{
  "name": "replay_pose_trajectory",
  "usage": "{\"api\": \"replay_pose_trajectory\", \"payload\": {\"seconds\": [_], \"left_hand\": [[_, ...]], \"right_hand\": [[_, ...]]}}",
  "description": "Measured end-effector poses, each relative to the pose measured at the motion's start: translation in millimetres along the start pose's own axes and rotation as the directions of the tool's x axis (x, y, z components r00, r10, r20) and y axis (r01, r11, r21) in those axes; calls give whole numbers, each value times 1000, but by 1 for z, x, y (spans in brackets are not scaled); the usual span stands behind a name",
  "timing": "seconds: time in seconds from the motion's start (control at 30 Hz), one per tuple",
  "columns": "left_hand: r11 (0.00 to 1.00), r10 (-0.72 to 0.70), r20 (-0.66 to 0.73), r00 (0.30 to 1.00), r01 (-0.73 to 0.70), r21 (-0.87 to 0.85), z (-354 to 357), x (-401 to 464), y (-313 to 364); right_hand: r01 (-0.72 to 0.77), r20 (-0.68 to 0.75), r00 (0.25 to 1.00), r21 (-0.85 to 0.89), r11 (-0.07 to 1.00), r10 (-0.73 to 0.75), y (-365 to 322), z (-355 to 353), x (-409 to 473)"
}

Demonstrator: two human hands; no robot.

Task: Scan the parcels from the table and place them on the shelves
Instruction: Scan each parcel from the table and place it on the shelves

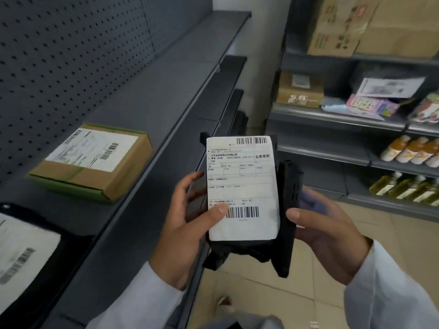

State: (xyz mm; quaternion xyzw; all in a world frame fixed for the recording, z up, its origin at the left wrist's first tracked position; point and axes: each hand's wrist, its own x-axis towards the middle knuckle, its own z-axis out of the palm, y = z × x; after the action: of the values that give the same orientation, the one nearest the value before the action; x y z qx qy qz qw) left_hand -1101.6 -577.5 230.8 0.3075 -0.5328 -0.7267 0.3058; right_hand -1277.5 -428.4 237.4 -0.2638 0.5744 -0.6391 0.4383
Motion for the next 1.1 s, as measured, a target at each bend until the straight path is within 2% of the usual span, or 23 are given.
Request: {"api": "replay_pose_trajectory", "payload": {"seconds": [0.23,0.33,0.47,0.6,0.77,0.93,1.1], "left_hand": [[999,23,-150,988,-27,-26,12,75,19],[999,41,-234,971,-45,-13,18,102,21],[996,89,-425,901,-91,15,28,137,27],[991,124,-603,788,-131,33,32,170,33],[982,167,-769,617,-174,73,51,203,29],[978,195,-852,485,-162,132,63,223,24],[985,138,-916,377,-147,88,57,240,35]], "right_hand": [[-13,13,1000,-13,1000,13,-17,-13,96],[-34,111,993,-21,999,36,-25,-17,149],[-75,310,948,-14,997,75,-43,-12,229],[-114,483,868,-32,993,115,-57,-2,301],[-161,688,709,-59,985,157,-65,9,379],[-204,800,561,-117,972,214,-64,31,426],[-203,869,432,-167,965,241,-64,54,458]]}}
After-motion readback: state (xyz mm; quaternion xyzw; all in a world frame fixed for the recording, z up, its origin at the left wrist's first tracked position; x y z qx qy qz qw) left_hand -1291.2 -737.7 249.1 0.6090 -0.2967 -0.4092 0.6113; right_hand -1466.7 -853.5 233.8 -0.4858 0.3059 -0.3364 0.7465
